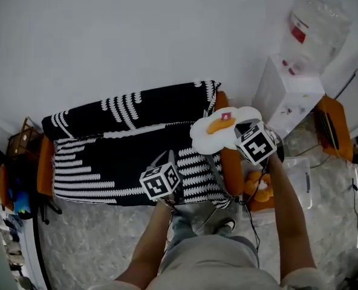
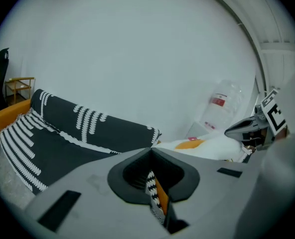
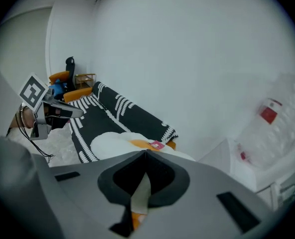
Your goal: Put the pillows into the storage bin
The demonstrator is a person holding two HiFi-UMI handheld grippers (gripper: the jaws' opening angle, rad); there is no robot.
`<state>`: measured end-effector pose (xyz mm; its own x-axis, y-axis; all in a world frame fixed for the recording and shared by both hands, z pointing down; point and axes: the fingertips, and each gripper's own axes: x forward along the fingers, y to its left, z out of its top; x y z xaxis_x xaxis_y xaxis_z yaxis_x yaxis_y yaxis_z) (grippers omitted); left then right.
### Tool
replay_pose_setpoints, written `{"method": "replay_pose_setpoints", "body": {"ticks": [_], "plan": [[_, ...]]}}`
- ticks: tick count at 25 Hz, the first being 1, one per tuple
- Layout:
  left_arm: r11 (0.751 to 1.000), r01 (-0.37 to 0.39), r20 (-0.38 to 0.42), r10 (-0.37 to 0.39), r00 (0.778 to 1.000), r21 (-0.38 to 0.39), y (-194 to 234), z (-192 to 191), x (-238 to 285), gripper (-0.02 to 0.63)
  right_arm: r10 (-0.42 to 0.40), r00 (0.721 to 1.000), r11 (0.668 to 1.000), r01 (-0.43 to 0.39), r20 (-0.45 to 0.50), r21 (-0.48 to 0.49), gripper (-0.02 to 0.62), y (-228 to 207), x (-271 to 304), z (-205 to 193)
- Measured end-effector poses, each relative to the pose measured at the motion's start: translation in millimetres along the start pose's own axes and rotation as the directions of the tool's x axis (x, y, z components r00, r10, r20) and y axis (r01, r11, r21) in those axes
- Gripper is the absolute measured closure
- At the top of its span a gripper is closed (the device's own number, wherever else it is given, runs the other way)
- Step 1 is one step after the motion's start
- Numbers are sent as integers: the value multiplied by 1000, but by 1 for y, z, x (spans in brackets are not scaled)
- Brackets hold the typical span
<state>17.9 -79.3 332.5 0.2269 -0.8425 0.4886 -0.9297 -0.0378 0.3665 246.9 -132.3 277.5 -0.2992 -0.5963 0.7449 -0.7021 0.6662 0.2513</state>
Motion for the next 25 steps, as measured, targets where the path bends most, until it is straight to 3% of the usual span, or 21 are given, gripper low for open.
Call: {"method": "replay_pose_setpoints", "body": {"ticks": [8, 13, 17, 20, 25], "plan": [[997, 77, -32, -77, 997, 19, -109, -44, 12, 595, -46, 998, 995, 50, -53, 87, 591, -59, -67, -108], [987, 150, -106, -142, 984, 64, -172, -69, 27, 595, -92, 991, 976, 109, -98, 186, 591, -93, -104, -172], [962, 240, -183, -214, 960, 134, -215, -84, 51, 595, -147, 978, 938, 185, -145, 294, 591, -114, -126, -221], [946, 286, -220, -250, 943, 152, -240, -89, 69, 595, -172, 970, 891, 227, -172, 393, 591, -121, -137, -259], [921, 352, -271, -300, 915, 169, -284, -106, 91, 595, -195, 949, 834, 293, -246, 467, 591, -135, -151, -317]]}}
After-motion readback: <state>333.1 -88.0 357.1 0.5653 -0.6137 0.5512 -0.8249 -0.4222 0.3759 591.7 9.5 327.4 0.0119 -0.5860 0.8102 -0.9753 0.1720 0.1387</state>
